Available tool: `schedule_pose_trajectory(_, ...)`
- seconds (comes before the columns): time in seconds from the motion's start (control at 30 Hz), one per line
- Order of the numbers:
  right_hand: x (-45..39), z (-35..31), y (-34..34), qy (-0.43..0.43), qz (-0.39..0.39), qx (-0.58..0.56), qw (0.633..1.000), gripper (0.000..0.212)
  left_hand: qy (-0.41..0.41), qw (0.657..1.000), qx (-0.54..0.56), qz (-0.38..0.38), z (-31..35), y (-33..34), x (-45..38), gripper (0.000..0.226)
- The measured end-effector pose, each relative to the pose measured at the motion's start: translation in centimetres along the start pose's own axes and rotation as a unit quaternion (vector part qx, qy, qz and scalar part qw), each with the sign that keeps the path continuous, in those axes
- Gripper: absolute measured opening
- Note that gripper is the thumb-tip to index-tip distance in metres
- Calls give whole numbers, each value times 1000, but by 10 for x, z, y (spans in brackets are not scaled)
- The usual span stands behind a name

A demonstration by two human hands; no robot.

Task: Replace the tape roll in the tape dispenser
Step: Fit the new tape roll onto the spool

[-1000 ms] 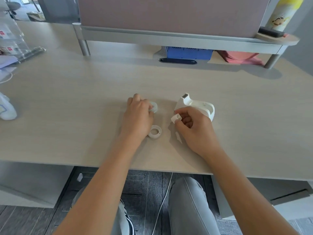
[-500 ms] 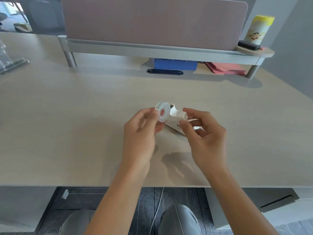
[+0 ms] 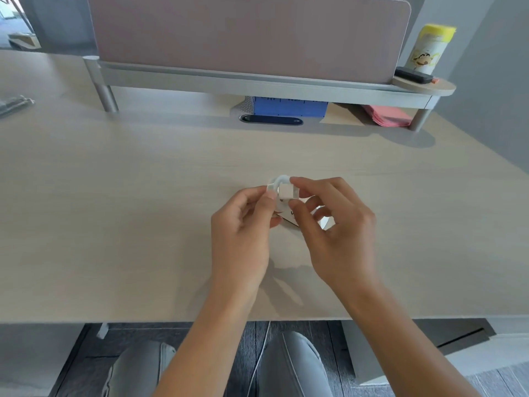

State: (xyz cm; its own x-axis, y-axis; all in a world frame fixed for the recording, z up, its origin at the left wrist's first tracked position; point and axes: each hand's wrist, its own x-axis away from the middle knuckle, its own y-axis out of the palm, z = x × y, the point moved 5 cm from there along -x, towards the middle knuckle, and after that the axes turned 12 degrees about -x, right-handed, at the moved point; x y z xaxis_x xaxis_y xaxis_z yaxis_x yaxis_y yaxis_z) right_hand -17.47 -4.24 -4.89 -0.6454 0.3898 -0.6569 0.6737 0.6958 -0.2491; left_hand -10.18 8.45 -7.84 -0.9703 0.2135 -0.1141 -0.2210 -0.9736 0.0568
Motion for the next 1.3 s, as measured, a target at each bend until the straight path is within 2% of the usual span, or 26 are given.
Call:
schedule_pose_trajectory(0.13,-3,3,-2,-11,-19,11,1000,25,11,1000,-10,7,6,0,1,15)
schedule_pose_trajectory(0.2,-3,3,-4,2,-20,-24,1000,26,18,1000,-16,8,9,1,2,14)
schedule_pose_trajectory(0.37,-4,4,-9,90,-2,-162,983,24,22,1000,-15,3,14,5,7,15)
schedule_pose_trajectory(0.57,-6,10,-19,176,8,-243,954,21,24,1000,-18,6,13,9,15,13)
schedule_pose_trajectory(0.8,-4,13,-21,171,-33,-237,956,13,31,999,-21,23,8,10,24,12)
schedule_pose_trajectory(1.07,8,9,-23,89,-23,-169,981,18,37,999,-21,12,3,13,32,11)
schedule_pose_trajectory(1.17,8,12,-25,110,-31,-197,974,16,53,998,-41,6,6,13,33,10)
schedule_pose_trajectory(1.3,6,13,-28,178,-31,-284,942,19,77,994,-73,10,11,12,33,8)
